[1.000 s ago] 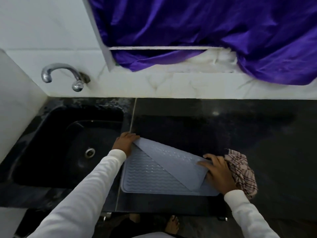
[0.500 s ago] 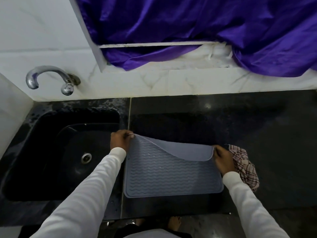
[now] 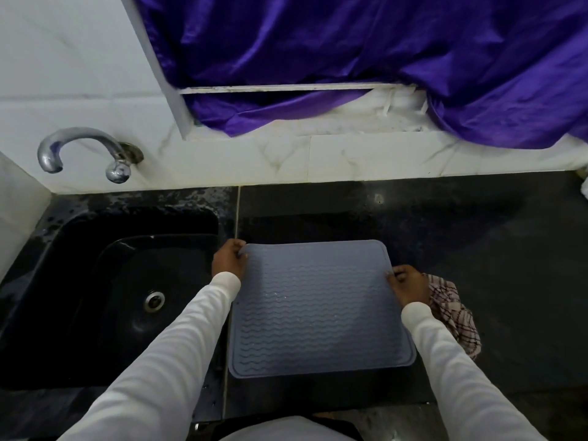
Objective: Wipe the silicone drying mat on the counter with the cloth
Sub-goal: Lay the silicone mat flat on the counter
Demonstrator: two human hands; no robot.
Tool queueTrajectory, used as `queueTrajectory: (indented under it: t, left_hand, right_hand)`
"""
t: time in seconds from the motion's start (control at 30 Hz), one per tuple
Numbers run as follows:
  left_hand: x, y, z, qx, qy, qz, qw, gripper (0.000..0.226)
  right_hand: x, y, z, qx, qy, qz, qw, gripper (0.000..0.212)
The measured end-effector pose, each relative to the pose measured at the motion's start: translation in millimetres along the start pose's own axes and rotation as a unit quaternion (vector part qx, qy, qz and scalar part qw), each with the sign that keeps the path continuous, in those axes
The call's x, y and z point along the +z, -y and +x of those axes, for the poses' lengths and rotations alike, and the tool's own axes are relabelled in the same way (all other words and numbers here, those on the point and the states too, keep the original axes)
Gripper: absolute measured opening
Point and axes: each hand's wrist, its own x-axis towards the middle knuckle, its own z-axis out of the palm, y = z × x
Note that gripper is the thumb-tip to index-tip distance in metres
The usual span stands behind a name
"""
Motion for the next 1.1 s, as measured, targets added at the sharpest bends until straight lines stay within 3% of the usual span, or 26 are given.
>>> queueTrajectory:
  t: [0.2, 0.33, 0.43, 0.57, 0.7, 0.8, 0.93, 1.1]
  left_hand:
    - [8, 15, -9, 0.086, 0.01, 0.196, 0.977, 0.055]
    - [17, 16, -30, 0.186, 0.039, 0.299, 0.935, 0.063]
    - [25, 13, -52, 0.238, 0.108, 0.333, 0.906, 0.066]
    - [28, 17, -61, 0.244, 0.151, 0.346, 0.893, 0.08]
    - [25, 32, -60, 0.199, 0.198, 0.353, 0.893, 0.092]
    - [26, 38, -64, 0.214, 0.183, 0.349, 0.894, 0.092]
    - [26, 40, -65, 0.215, 0.167, 0.352, 0.895, 0.094]
    - [25, 38, -65, 0.212, 0.166, 0.345, 0.899, 0.096]
  right_hand:
    - [7, 10, -10, -0.029, -0.02, -0.101, 0.994, 0.027]
    - [31, 40, -32, -0.192, -0.023, -0.198, 0.961, 0.046]
    - [61, 68, -49, -0.252, 0.091, -0.236, 0.934, 0.066]
    - [98, 81, -56, -0.251, 0.238, -0.323, 0.881, 0.095]
    - [102, 67, -54, -0.276, 0.228, -0.363, 0.86, 0.088]
    - [97, 56, -51, -0.297, 0.186, -0.359, 0.865, 0.08]
    - [79, 39, -39, -0.242, 0.151, -0.345, 0.894, 0.079]
    - [69, 34, -30, -0.231, 0.177, -0.338, 0.895, 0.078]
